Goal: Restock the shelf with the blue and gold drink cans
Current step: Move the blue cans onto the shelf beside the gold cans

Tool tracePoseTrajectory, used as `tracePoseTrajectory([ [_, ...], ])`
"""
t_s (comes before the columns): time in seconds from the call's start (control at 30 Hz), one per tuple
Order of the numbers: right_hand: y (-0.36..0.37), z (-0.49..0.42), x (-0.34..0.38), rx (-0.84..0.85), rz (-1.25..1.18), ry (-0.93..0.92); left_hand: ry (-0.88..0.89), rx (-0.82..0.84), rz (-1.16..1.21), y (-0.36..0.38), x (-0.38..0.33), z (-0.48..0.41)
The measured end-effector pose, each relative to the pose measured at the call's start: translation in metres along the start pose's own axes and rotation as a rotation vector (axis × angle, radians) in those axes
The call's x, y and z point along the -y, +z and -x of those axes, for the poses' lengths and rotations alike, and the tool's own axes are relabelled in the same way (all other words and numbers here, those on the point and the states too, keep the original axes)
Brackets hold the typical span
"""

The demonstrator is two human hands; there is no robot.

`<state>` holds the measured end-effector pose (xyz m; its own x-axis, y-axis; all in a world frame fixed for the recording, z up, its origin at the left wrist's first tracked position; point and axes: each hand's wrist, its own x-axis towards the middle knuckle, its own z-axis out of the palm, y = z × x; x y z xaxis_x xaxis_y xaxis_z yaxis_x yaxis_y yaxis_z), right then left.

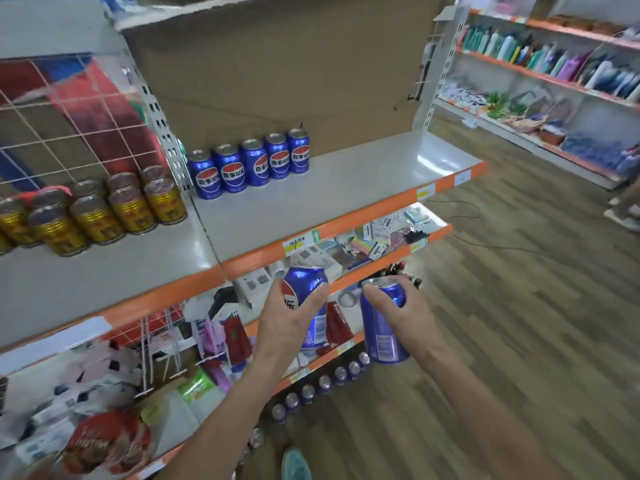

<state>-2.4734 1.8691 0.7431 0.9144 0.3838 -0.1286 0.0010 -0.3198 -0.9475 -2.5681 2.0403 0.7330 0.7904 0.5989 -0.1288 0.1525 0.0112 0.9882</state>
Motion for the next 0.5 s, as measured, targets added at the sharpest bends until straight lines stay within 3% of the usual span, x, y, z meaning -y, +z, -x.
tracePoseTrajectory([
  [0.23, 0.016, -0.080, 0.014, 0.046, -0.004, -0.020, -0.032, -0.069, 0.015, -0.011, -0.005, -0.059],
  [0.5, 0.066, -0.162, 0.044, 0.247, 0.009, -0.079, -0.048, -0.310, -0.028, -0.044, -0.006, -0.115],
])
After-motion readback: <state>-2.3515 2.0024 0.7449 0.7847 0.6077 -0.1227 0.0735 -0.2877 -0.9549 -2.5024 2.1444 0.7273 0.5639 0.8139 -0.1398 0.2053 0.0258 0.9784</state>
